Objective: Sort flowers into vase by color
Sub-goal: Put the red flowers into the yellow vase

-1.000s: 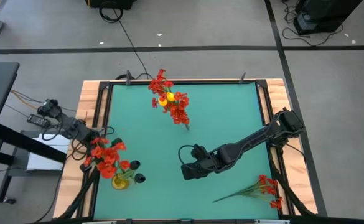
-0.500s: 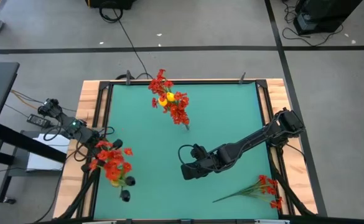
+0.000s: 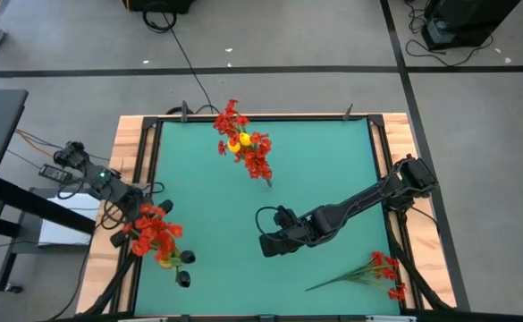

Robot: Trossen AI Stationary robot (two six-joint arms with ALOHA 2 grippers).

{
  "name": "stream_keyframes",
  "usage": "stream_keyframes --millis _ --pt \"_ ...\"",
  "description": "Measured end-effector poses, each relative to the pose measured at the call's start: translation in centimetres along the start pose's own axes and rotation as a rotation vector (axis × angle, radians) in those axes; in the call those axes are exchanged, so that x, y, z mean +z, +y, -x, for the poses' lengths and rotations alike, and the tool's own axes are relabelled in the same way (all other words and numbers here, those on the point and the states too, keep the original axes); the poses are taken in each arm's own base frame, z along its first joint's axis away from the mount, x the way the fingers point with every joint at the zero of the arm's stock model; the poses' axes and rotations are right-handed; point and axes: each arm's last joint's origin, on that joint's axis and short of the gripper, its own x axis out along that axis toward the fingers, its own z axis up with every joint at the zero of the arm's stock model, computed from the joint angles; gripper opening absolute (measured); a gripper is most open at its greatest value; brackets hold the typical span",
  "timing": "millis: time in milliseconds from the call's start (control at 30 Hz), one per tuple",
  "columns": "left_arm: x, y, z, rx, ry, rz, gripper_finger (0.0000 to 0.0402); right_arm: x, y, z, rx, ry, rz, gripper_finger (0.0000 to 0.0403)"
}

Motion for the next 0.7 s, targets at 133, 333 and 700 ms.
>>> stream_keyframes --millis 133,333,700 --pt "0.5 -0.1 1.0 0.097 0.065 0.088 0.0144 -0.2 0.0 0.0 -0.003 0.031 -0.018 0.0211" --pt "1.4 -0.6 2.1 0.142 0.088 0.329 0.0144 -0.3 0.0 0.0 -0.007 0.070 -0.021 0.0211" --pt "1.8 -1.1 2.8 0.118 0.131 0.681 0.0145 0.0 0.0 0.0 -0.007 0.067 -0.015 0.0211"
